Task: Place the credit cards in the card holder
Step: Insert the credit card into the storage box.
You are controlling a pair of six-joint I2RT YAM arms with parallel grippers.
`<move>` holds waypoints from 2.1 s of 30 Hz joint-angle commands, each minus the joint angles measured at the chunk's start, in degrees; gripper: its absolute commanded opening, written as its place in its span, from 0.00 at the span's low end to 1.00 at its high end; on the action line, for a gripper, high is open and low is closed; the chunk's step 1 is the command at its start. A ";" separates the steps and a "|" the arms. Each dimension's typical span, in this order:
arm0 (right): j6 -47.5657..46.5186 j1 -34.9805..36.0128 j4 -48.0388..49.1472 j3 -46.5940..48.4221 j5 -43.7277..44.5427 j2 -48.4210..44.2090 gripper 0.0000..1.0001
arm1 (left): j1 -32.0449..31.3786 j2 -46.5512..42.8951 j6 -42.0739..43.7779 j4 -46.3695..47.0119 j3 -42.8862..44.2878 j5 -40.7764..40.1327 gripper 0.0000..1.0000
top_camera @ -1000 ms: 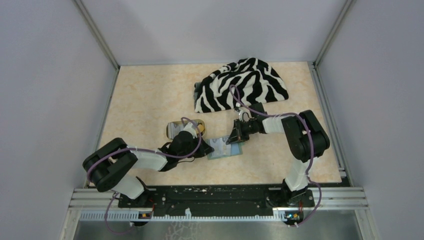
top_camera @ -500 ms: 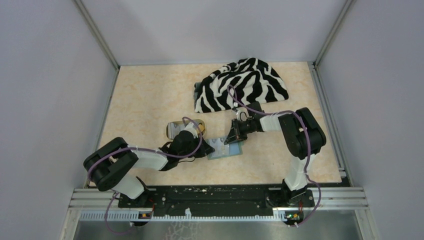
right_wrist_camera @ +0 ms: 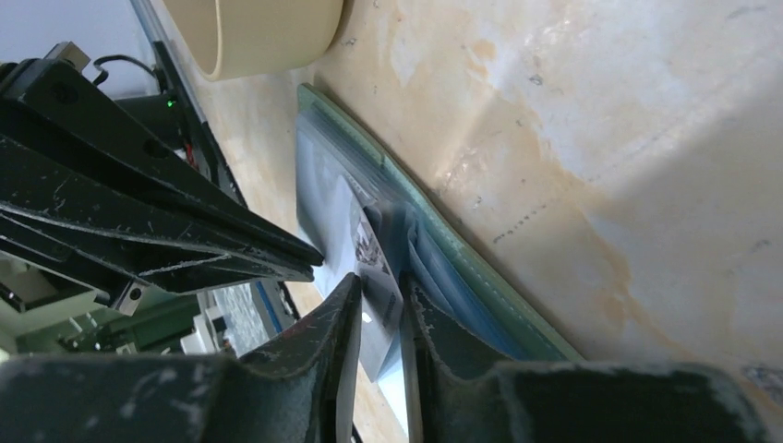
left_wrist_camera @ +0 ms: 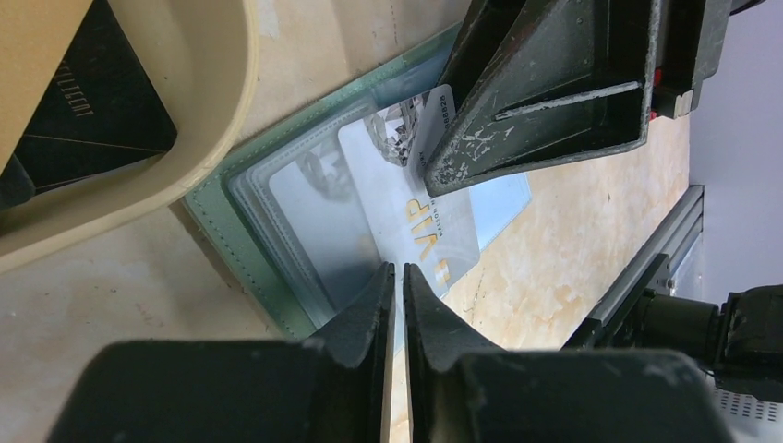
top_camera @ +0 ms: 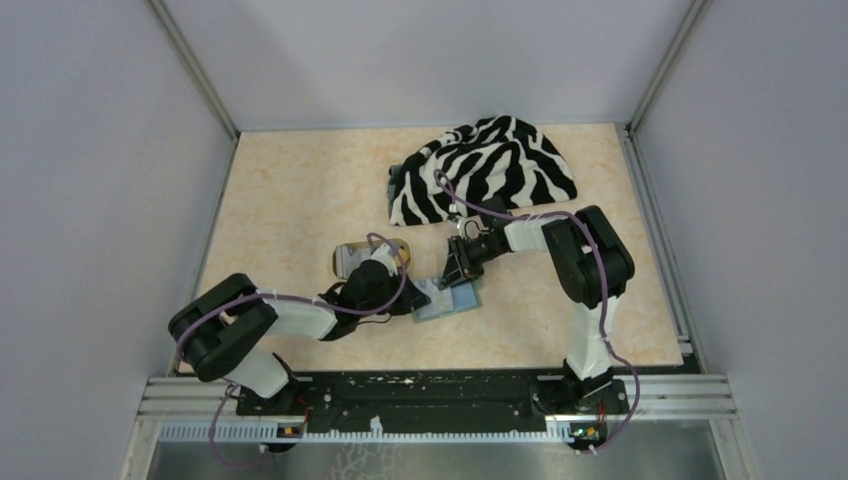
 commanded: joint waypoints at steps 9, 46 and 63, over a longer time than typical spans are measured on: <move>-5.21 0.94 -4.17 2.85 0.10 0.04 0.35 | -1.58 -12.26 3.53 -8.68 3.93 1.58 0.15; -4.97 0.94 -4.15 2.68 0.73 0.12 0.35 | -20.92 21.17 0.60 -45.38 42.77 -40.38 0.10; -5.32 0.94 -4.54 2.93 0.54 -0.08 0.38 | -20.75 21.86 -10.54 -58.06 44.24 -50.89 0.28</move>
